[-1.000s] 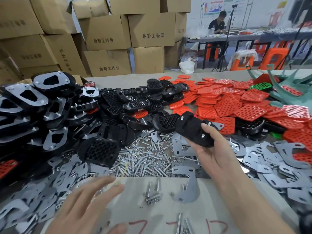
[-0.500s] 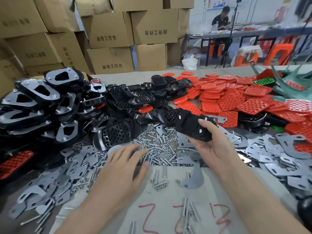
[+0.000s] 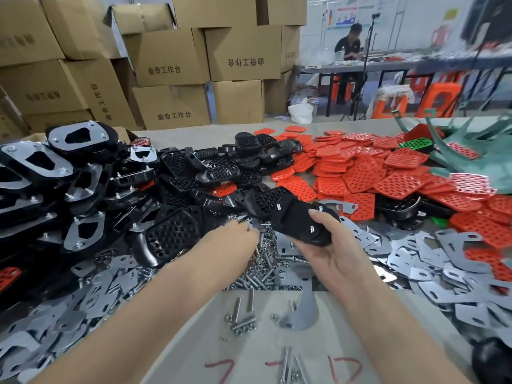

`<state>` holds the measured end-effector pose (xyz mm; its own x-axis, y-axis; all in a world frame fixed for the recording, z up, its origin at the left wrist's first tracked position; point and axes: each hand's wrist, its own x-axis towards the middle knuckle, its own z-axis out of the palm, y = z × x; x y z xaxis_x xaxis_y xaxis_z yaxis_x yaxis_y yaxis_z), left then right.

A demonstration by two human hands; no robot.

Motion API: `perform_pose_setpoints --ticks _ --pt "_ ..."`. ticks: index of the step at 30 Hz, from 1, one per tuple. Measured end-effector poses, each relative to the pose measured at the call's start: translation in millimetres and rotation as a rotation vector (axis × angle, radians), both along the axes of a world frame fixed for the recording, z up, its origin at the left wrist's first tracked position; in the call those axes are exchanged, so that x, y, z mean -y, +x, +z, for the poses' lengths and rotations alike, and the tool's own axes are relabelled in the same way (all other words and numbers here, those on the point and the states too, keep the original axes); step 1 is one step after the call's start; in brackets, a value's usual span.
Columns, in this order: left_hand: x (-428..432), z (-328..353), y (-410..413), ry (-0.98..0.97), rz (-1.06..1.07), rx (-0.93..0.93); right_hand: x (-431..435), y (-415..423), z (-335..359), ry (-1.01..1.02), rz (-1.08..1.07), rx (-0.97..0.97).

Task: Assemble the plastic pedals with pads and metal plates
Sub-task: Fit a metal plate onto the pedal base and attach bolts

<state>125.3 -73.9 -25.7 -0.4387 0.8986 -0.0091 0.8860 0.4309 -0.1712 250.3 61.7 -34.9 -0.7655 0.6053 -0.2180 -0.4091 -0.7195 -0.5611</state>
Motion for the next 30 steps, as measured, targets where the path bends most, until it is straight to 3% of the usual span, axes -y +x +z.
perform_pose_setpoints --ticks 9,12,15,18,23,30 --pt "3.2 19.3 7.2 0.155 0.252 0.306 2.5 2.1 4.1 -0.049 -0.011 0.019" --pt "10.3 12.3 6.9 0.498 0.343 0.480 2.6 1.6 2.4 -0.037 0.001 0.012" --pt "12.8 2.5 12.9 0.892 0.277 0.553 3.1 -0.3 -1.1 -0.001 0.041 0.005" --pt "12.7 -4.0 18.7 1.080 0.222 0.642 4.7 -2.9 -3.3 0.049 0.084 -0.005" --pt "14.5 -9.9 21.8 1.183 0.202 0.816 5.4 -4.8 -6.6 0.148 0.118 0.022" --pt "13.1 -11.4 23.0 1.243 0.186 0.836 12.2 -3.3 -6.1 0.263 0.176 -0.016"
